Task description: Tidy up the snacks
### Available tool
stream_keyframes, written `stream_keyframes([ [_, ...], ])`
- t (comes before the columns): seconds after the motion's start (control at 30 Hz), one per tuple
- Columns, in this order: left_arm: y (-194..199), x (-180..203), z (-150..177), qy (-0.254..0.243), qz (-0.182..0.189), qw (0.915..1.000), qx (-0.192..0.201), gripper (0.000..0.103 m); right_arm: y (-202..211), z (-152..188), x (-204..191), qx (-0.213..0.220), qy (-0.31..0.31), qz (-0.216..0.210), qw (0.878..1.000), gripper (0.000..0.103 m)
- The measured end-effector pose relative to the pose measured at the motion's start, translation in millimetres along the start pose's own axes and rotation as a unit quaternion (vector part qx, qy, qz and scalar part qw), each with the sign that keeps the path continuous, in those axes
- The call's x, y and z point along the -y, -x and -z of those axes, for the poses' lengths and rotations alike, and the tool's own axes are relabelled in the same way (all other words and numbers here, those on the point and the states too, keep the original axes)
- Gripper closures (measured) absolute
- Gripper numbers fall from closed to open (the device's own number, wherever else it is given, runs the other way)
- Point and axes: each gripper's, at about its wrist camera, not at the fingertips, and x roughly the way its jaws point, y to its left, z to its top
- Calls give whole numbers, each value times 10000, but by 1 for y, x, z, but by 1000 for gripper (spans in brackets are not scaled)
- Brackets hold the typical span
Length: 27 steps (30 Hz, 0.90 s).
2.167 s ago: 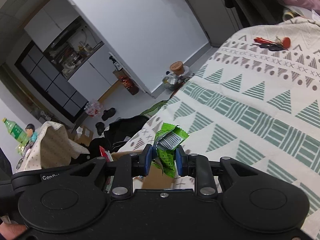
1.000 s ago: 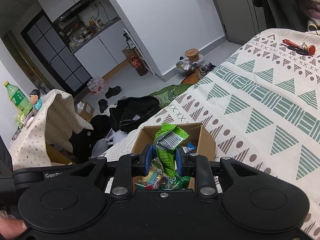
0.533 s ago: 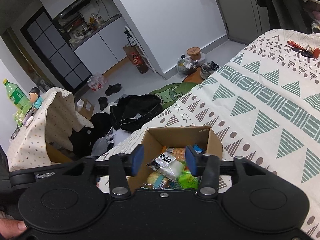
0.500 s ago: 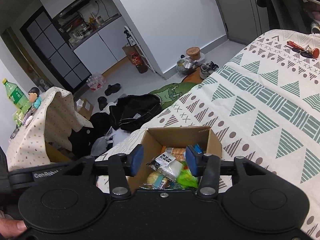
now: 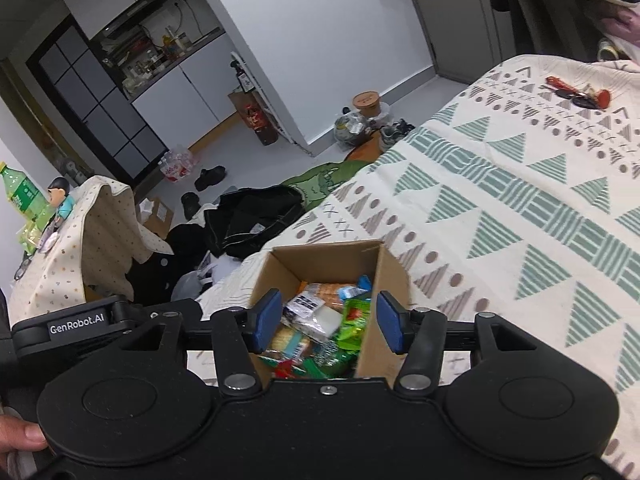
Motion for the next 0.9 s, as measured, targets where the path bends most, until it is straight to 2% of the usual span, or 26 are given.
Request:
stream_keyframes([
  [0.2, 7, 11, 8, -207, -19, 9998, 25, 15, 20, 5, 7, 93, -3, 109, 9999, 33],
  [0.27, 8, 16, 11, -326, -30, 9995, -6, 13, 28, 7, 8, 134, 13, 139, 9998, 24],
  [0.4, 14, 25, 19, -497, -53, 9987, -7, 12, 42, 13, 12, 178, 14, 197, 9996, 21],
  [0.57, 23, 39, 30, -719, -54, 9974, -7, 12, 63, 18, 17, 285, 22, 309, 9991, 11],
  [0.73, 35, 51, 39, -859, -28, 9963, 12, 7, 85, 21, 20, 430, 76, 403, 9982, 3],
  [0.9, 49, 63, 50, -1053, -23, 9944, 24, 5, 104, 26, 25, 543, 1, 472, 9974, 0],
])
